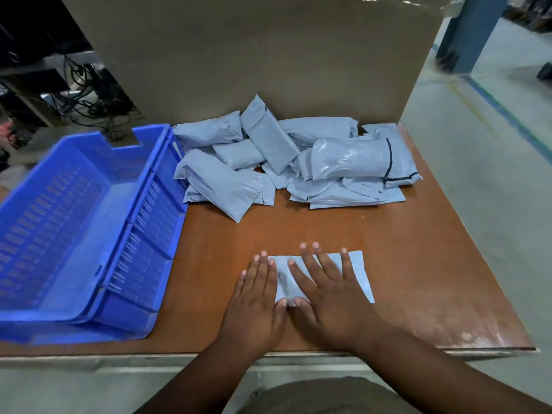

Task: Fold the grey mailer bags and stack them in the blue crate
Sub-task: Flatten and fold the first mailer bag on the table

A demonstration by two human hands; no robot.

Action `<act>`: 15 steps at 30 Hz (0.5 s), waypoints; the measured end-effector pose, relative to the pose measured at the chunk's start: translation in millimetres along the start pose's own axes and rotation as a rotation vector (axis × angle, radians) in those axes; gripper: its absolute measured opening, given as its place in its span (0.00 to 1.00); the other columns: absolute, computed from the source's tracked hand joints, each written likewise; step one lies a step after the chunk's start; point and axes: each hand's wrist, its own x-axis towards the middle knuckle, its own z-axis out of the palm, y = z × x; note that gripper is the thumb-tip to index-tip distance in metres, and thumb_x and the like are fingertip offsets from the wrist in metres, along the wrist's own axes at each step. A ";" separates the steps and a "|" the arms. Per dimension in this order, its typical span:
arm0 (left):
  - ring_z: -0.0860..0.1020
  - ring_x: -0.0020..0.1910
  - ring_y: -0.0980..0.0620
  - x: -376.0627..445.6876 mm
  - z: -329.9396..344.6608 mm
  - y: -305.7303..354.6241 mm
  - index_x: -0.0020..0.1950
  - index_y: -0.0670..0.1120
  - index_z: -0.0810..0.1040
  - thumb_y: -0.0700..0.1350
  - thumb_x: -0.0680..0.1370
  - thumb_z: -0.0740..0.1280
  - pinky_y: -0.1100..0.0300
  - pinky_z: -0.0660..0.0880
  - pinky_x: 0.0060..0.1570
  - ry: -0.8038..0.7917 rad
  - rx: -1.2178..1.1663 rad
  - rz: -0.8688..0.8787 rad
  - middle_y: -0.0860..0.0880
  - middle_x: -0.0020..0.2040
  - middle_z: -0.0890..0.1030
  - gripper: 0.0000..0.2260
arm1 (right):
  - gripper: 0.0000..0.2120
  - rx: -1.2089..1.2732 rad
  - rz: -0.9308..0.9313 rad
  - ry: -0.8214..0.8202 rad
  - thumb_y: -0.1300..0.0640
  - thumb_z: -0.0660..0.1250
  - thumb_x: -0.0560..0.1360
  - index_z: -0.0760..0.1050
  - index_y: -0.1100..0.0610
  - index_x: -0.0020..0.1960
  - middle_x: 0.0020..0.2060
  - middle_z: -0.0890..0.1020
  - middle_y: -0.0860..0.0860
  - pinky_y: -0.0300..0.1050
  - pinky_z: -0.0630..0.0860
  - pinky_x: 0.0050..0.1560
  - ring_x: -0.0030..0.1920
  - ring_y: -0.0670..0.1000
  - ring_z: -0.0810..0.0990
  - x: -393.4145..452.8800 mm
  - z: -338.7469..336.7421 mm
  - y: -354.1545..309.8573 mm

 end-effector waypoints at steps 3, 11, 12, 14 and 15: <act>0.37 0.85 0.49 1.2 1.3 -1.9 0.87 0.45 0.46 0.60 0.84 0.48 0.42 0.49 0.83 -0.077 0.033 -0.021 0.46 0.87 0.41 0.35 | 0.32 -0.071 -0.010 -0.124 0.35 0.49 0.85 0.56 0.46 0.85 0.86 0.52 0.53 0.78 0.44 0.77 0.85 0.61 0.44 1.2 19.8 -15.9; 0.34 0.85 0.49 3.1 0.5 -7.8 0.87 0.48 0.39 0.62 0.85 0.44 0.43 0.45 0.83 -0.127 0.049 0.005 0.47 0.87 0.37 0.35 | 0.34 -0.078 0.015 -0.234 0.34 0.47 0.84 0.54 0.46 0.86 0.86 0.50 0.52 0.77 0.43 0.77 0.85 0.61 0.45 6.6 21.6 -17.3; 0.34 0.85 0.49 3.8 -0.5 -7.4 0.87 0.48 0.39 0.62 0.84 0.44 0.43 0.45 0.83 -0.133 0.048 0.006 0.47 0.87 0.37 0.35 | 0.33 -0.063 0.019 -0.239 0.34 0.47 0.84 0.54 0.46 0.86 0.86 0.51 0.52 0.77 0.42 0.78 0.85 0.60 0.46 7.1 19.8 -16.9; 0.34 0.85 0.49 3.6 -3.2 -6.0 0.87 0.48 0.39 0.63 0.84 0.43 0.43 0.44 0.83 -0.143 0.048 0.007 0.47 0.87 0.36 0.35 | 0.32 -0.025 0.017 -0.241 0.33 0.46 0.84 0.53 0.43 0.86 0.86 0.50 0.49 0.74 0.41 0.79 0.86 0.57 0.44 7.4 14.3 -14.2; 0.34 0.85 0.49 2.8 -5.7 -5.1 0.87 0.48 0.39 0.63 0.84 0.42 0.43 0.43 0.83 -0.146 0.048 0.003 0.47 0.87 0.36 0.35 | 0.32 0.008 0.015 -0.230 0.34 0.46 0.84 0.52 0.42 0.86 0.86 0.49 0.48 0.72 0.39 0.80 0.86 0.54 0.43 6.8 10.7 -11.7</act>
